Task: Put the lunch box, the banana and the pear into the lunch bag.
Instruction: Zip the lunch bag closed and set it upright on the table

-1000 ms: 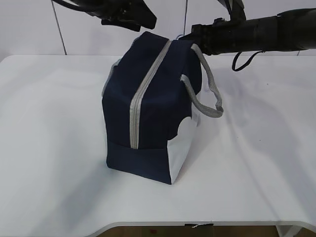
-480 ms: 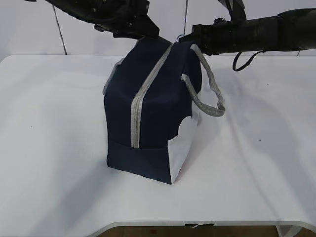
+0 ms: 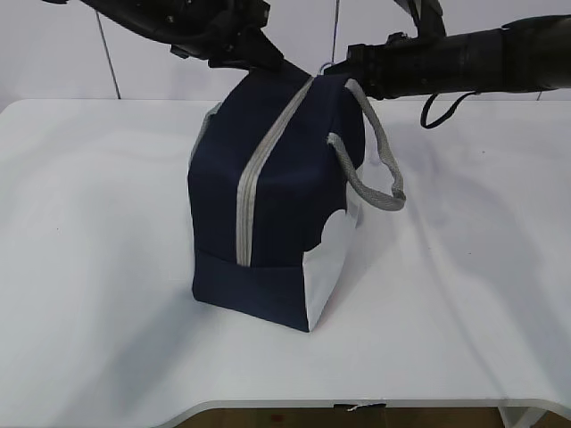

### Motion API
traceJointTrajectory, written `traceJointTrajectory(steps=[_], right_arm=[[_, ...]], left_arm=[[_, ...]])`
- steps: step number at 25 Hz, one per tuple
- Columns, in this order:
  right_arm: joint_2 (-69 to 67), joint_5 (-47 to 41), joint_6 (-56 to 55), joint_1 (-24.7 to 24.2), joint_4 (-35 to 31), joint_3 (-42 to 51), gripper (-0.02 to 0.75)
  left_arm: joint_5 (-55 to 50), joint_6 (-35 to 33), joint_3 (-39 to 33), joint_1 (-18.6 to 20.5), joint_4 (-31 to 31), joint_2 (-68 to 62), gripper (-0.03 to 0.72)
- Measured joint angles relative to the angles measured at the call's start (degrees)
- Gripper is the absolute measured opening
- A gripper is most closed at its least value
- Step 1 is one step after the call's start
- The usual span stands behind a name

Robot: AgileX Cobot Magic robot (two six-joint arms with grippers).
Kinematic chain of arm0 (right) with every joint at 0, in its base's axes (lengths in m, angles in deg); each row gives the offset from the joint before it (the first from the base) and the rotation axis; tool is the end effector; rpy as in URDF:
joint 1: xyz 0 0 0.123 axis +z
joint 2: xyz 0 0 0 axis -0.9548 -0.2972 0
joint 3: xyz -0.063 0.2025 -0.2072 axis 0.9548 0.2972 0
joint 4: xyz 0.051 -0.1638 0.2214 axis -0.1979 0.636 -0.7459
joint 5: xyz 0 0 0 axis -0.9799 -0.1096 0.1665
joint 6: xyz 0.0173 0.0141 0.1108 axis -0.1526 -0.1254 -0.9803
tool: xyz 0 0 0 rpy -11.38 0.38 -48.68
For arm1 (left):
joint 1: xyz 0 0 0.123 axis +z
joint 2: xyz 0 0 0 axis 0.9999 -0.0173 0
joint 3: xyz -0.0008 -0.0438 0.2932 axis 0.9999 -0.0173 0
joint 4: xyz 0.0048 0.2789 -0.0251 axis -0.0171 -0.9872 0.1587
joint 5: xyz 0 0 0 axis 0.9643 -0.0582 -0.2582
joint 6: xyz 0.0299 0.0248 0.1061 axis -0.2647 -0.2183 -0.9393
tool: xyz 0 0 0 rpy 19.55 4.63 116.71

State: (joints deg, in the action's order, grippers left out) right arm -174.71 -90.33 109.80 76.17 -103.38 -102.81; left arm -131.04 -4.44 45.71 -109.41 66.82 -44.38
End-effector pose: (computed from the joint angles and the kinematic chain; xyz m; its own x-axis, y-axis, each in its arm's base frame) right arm 0.5249 0.1095 0.2203 -0.5575 0.1322 -0.8196 -0.5534 0.6767 0.4856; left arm 0.4705 -0.2420 0.2845 -0.7069 0.1131 -0.6982 0.5794 0.6587 -0.4799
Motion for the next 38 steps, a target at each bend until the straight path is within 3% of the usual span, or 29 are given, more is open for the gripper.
traceJointTrajectory(steps=[15, 31, 34, 38], right_arm=[[0.0, -1.58, -1.24, 0.0, -2.41, -0.09, 0.006], [0.0, -3.64, -3.72, 0.0, -0.57, -0.09, 0.009], [0.0, -4.88, -3.72, 0.0, -0.53, -0.09, 0.095], [0.0, -6.67, -3.72, 0.0, -0.18, -1.64, 0.365]], left_arm=[[-5.56, -3.92, 0.67, 0.0, -1.96, 5.75, 0.013], [-8.55, -5.28, 0.67, 0.0, -2.84, 8.36, 0.013], [-8.58, -5.37, 0.67, 0.0, -2.84, 8.36, 0.013], [-8.91, -5.37, 0.67, 0.0, -2.84, 8.53, 0.013]])
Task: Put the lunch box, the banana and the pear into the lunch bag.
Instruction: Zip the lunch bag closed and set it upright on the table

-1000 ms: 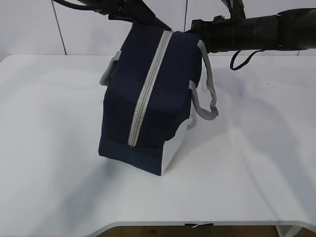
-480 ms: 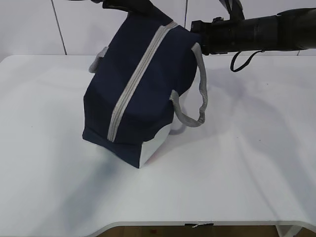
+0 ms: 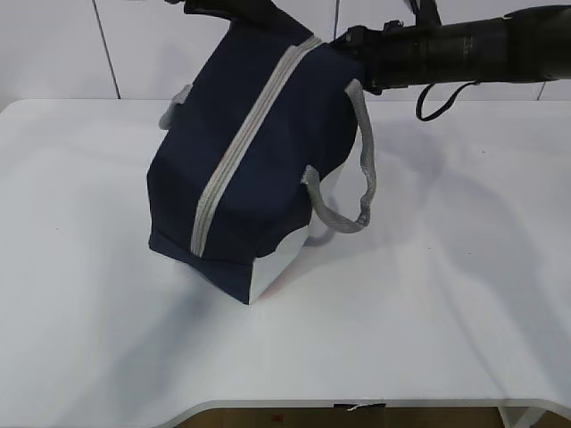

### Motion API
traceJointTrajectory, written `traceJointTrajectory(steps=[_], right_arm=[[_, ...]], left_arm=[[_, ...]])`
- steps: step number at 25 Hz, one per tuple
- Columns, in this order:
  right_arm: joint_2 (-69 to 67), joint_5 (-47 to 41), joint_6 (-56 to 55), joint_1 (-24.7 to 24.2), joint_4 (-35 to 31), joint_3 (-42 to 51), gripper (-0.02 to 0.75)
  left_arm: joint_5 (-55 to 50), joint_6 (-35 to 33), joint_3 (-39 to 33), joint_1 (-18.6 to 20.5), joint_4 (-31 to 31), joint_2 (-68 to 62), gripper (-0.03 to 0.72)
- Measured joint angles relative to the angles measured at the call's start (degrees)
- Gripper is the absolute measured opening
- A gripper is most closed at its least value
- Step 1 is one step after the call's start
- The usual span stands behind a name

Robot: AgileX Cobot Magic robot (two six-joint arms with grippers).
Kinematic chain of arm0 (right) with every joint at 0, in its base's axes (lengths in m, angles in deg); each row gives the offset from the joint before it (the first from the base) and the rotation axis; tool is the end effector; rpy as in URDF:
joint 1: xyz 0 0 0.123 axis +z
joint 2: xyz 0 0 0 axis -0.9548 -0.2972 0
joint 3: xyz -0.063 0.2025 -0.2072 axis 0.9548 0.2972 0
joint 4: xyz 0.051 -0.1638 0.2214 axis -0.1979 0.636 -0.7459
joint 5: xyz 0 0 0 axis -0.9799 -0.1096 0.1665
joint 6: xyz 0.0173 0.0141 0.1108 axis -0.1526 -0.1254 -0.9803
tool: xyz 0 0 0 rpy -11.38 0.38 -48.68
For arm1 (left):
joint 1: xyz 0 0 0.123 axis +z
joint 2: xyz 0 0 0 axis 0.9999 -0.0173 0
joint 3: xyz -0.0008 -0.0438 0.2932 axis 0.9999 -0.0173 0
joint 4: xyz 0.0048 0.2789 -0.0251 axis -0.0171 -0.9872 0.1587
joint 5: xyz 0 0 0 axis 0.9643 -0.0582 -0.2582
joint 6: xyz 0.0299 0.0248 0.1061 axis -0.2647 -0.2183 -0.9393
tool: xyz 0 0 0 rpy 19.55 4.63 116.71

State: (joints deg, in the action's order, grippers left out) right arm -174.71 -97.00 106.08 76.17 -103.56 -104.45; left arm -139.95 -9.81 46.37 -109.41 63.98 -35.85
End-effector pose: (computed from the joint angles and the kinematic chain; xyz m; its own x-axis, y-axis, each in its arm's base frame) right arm 0.5190 0.1182 0.2337 -0.5910 0.1522 -0.7922 -0.5952 0.5806 0.5556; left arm 0.4285 -0.2328 0.3539 -0.5682 0.2631 -0.7797 0.7447 0.5676 -0.3511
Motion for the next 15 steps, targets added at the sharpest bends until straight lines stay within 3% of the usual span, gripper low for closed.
traceJointTrajectory(steps=[2, 4, 8, 15], right_arm=[[0.51, 0.0, 0.0, -0.11, 0.75, -1.19, 0.463], [1.92, -0.13, 0.0, -0.11, 1.97, -2.81, 0.5], [6.38, -0.64, -0.6, -0.2, 7.1, -6.32, 0.519], [14.61, -3.74, -13.49, -0.2, 26.97, -9.56, 0.524]], left_arm=[[-0.11, 0.0, 0.09, 0.0, 0.0, 0.0, 0.012], [-0.08, 0.0, 0.09, 0.0, 0.0, 0.0, 0.012], [-0.08, 0.0, 0.09, 0.0, -0.08, 0.0, 0.013], [2.37, 0.0, 0.4, 0.45, -0.57, -2.89, 0.012]])
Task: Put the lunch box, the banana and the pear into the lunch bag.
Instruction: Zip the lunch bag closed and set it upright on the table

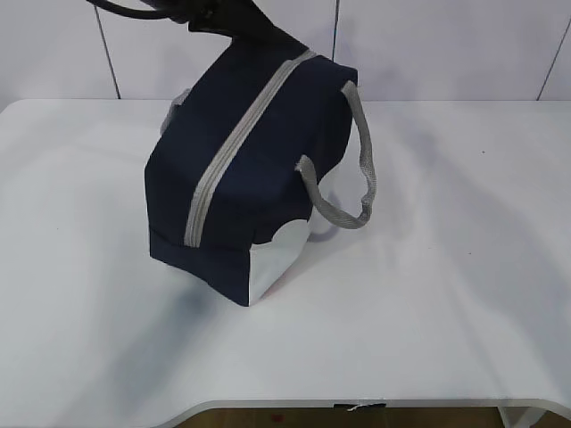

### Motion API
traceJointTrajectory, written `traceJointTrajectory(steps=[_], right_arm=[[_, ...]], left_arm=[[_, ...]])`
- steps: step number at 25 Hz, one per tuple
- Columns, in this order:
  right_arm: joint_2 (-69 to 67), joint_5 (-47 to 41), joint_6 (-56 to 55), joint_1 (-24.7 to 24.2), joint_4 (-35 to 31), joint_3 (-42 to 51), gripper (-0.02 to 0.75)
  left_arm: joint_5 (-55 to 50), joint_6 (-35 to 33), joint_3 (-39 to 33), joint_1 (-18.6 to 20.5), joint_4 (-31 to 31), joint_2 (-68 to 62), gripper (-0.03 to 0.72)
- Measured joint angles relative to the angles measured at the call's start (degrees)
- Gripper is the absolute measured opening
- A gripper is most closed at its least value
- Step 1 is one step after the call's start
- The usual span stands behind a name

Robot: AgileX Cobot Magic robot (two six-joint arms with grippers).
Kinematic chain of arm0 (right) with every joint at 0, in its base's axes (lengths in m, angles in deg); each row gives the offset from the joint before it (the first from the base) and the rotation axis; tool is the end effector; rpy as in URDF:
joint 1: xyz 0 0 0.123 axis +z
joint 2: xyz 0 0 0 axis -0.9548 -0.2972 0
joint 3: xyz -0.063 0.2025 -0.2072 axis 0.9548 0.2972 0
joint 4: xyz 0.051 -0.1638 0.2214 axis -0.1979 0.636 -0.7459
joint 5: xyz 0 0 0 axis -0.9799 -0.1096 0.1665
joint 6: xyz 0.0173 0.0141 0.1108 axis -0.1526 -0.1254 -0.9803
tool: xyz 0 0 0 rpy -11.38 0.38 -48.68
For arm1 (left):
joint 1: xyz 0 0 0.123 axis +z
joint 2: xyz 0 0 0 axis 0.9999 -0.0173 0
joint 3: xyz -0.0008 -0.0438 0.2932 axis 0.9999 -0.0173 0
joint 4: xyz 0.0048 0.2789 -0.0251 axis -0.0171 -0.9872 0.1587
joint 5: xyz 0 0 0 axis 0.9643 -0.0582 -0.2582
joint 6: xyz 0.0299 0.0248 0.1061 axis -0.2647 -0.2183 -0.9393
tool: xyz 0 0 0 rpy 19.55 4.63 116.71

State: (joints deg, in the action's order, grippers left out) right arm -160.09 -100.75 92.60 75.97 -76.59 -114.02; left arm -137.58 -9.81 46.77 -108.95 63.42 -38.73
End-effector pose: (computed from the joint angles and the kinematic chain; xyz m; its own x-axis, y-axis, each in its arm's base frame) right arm 0.4703 0.1076 0.3800 -0.3837 -0.1433 -0.9123 -0.7311 0.6507 0.2053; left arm 0.4454 -0.2319 0.3329 -0.5872 0.2518 -0.7693 0.7178 0.6013 -0.3510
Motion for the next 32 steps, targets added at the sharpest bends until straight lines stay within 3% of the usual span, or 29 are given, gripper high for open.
traceJointTrajectory(steps=[8, 14, 17, 21, 27, 32], right_arm=[[7.37, -9.41, -12.21, 0.0, 19.45, 0.01, 0.524], [11.2, -16.87, -18.45, 0.0, 25.39, 0.01, 0.524], [12.52, -17.53, -22.71, 0.0, 28.55, -0.02, 0.524], [14.71, -17.66, -27.64, 0.0, 33.26, -0.02, 0.524], [19.98, -17.99, -32.2, 0.0, 34.45, -0.02, 0.524], [23.81, -18.25, -34.29, 0.0, 35.19, -0.11, 0.524]], left_arm=[[6.78, 0.0, 0.13, 0.12, -1.87, -3.98, 0.047], [6.7, 0.0, 0.51, 0.12, -3.31, -4.36, 0.34], [4.36, 0.0, 0.49, 0.12, -3.71, -4.36, 0.416], [-0.46, 0.15, 0.49, 0.12, -7.92, -2.73, 0.435], [-6.29, 6.94, 0.49, 0.12, -22.89, 4.69, 0.439], [-9.22, 8.84, 0.54, 0.12, -27.47, 12.19, 0.44]])
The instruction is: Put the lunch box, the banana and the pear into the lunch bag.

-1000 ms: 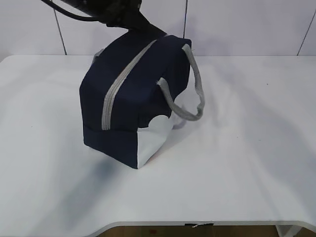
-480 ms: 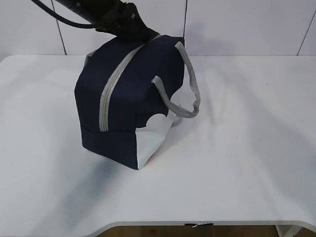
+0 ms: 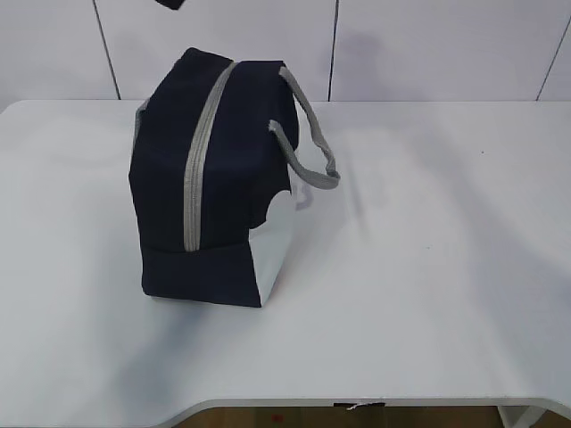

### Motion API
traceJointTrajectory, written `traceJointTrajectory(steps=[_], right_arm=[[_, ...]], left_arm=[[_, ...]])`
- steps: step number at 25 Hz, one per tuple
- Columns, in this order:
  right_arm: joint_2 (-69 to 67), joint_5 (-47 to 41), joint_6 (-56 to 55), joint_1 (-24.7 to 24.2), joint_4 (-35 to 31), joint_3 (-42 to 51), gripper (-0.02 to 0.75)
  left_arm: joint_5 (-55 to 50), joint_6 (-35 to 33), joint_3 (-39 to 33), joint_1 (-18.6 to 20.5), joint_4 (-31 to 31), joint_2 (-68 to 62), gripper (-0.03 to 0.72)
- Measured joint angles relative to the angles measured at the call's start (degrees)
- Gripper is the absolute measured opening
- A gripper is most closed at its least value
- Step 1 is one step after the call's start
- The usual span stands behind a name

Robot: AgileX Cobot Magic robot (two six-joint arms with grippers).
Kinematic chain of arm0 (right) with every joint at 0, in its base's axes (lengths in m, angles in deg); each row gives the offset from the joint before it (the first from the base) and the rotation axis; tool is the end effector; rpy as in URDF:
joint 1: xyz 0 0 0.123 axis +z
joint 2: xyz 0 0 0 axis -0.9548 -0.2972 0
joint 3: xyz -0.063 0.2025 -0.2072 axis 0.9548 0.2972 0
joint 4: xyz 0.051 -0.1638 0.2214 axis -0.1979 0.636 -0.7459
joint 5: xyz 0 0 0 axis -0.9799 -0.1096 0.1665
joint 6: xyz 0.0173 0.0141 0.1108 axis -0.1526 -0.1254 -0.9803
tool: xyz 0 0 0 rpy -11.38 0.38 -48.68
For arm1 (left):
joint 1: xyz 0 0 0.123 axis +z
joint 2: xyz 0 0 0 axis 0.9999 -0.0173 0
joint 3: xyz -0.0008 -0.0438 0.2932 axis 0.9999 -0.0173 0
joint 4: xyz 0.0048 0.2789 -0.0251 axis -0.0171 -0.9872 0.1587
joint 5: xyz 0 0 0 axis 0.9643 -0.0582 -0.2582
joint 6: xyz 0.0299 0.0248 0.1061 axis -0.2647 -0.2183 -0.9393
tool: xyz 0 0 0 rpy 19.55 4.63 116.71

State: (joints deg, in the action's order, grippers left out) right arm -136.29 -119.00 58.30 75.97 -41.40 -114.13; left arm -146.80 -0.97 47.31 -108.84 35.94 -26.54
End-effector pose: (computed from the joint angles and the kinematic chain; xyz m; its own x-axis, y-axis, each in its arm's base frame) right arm 0.3227 0.0672 0.4889 -0.5756 -0.2653 -0.7735 -0.5270 0.8436 0.1028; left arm 0.3963 -0.1801 0.4010 -0.4988 0.4937 -0.7124 0.7092 0.7050 -0.0080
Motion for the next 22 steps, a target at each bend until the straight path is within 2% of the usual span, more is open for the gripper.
traceJointTrajectory(steps=[6, 10, 17, 22], right_arm=[[3.82, -0.23, -3.6, 0.0, 0.0, 0.1, 0.524], [7.15, -0.3, -4.76, 0.0, 0.0, 2.81, 0.524], [15.67, -0.3, -5.11, 0.0, 1.95, 15.43, 0.524], [23.63, -0.3, -8.63, 0.0, 6.18, 26.71, 0.524]], left_arm=[[-9.16, 7.92, 0.0, 0.0, -5.65, 4.07, 0.439], [-10.69, 14.92, -0.34, 0.0, -7.65, 6.92, 0.426], [-10.85, 21.44, -1.49, 0.0, -8.16, 14.73, 0.402], [-10.94, 22.08, -9.1, 0.0, -8.16, 23.67, 0.398]])
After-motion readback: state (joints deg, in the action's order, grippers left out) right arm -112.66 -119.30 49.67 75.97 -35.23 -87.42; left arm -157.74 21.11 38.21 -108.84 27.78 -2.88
